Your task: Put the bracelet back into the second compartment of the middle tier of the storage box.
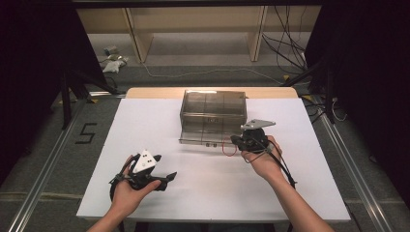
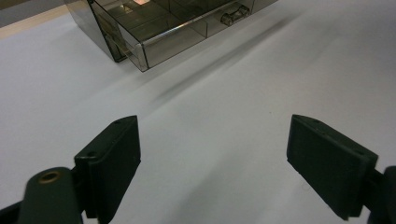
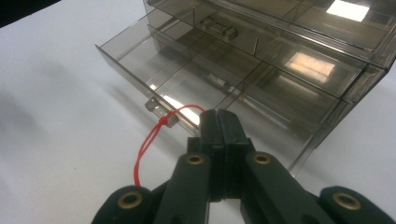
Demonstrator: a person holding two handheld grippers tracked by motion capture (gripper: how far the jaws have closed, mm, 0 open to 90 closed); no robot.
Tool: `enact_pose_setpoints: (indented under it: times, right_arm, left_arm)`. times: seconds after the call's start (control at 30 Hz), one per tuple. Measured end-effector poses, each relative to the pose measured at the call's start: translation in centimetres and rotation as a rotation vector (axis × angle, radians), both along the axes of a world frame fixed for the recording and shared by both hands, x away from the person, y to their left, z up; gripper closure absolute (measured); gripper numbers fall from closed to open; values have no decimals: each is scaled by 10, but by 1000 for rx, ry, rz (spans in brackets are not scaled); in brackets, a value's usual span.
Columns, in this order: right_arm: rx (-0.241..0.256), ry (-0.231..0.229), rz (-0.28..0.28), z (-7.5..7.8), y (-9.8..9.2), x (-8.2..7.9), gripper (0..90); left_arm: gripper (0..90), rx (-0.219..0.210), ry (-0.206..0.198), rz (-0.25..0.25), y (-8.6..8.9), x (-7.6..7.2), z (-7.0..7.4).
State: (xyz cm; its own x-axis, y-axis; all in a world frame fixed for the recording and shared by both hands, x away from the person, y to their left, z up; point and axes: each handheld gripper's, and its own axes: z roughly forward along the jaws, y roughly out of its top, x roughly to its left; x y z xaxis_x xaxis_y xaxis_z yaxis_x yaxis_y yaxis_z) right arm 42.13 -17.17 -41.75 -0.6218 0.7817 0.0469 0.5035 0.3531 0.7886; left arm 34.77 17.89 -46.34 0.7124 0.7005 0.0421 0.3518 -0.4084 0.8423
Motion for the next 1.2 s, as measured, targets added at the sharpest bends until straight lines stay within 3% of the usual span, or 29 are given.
enact_pose_setpoints:
  times: [1.2]
  right_arm:
    - [-1,-4,-2,1,8,10,900]
  left_arm:
    - [176,-1,3,-1,-1,0,0]
